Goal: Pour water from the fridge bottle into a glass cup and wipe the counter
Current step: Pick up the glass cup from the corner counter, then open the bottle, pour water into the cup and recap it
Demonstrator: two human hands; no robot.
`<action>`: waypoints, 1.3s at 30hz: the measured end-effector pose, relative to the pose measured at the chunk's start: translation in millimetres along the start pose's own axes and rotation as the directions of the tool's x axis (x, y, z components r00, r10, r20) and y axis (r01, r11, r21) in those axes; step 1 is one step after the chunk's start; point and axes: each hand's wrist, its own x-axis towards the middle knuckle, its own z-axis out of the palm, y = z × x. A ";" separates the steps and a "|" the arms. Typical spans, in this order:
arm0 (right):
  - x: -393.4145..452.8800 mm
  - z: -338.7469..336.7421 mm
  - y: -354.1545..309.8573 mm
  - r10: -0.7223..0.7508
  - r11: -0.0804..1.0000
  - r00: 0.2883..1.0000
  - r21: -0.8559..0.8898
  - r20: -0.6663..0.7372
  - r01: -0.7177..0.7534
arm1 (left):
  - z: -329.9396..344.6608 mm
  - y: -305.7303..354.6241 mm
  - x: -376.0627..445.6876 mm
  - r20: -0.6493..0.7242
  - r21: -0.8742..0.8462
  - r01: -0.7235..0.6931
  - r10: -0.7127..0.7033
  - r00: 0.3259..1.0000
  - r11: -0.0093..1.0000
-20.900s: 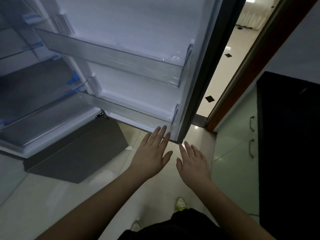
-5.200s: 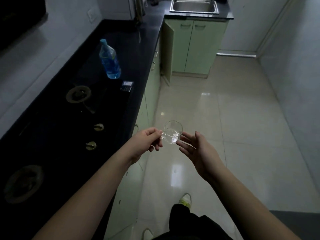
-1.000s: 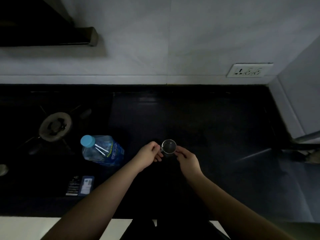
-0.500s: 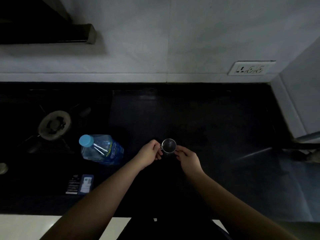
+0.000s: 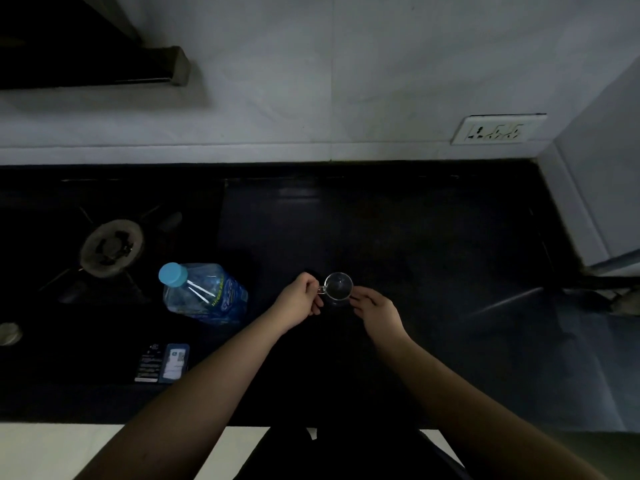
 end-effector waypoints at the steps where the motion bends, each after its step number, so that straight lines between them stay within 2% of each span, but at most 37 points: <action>1: -0.6 -0.9 -0.1 0.012 1.000 1.000 0.010 -0.007 -0.011 | -0.8 0.1 -1.6 -0.013 -0.022 0.011 -0.011 1.000 1.000; 8: -6.3 -13.2 0.1 -0.024 0.999 0.997 0.045 -0.080 0.028 | -15.6 -14.8 -21.6 -0.133 -0.041 0.004 -0.009 0.991 0.999; 13: -11.8 -18.7 -16.0 -0.081 0.992 0.988 0.083 -0.132 0.092 | -29.6 -31.4 -44.7 -0.159 -0.047 -0.034 0.026 0.987 0.998; 17: -25.0 -9.3 -32.1 -0.166 0.977 0.979 0.112 -0.117 0.179 | -41.1 -47.4 -59.2 -0.155 -0.041 -0.085 0.077 0.985 0.996; 26: -63.6 72.6 -69.4 -0.246 0.966 0.969 0.078 -0.041 0.248 | -84.6 -89.1 -89.0 -0.063 0.058 -0.175 0.179 0.982 0.983; 31: -81.9 129.7 -90.0 -0.353 0.936 0.934 0.036 0.059 0.351 | -104.3 -114.3 -103.9 -0.014 0.092 -0.191 0.193 0.981 0.977; 35: -92.7 160.2 -109.4 -0.437 0.891 0.893 -0.084 0.112 0.446 | -128.2 -131.3 -115.2 -0.054 0.069 -0.181 0.185 0.981 0.981; 39: -99.8 177.3 -130.9 -0.519 0.760 0.848 -0.397 0.106 0.515 | -153.2 -147.6 -123.9 -0.094 0.041 -0.156 0.160 0.983 0.987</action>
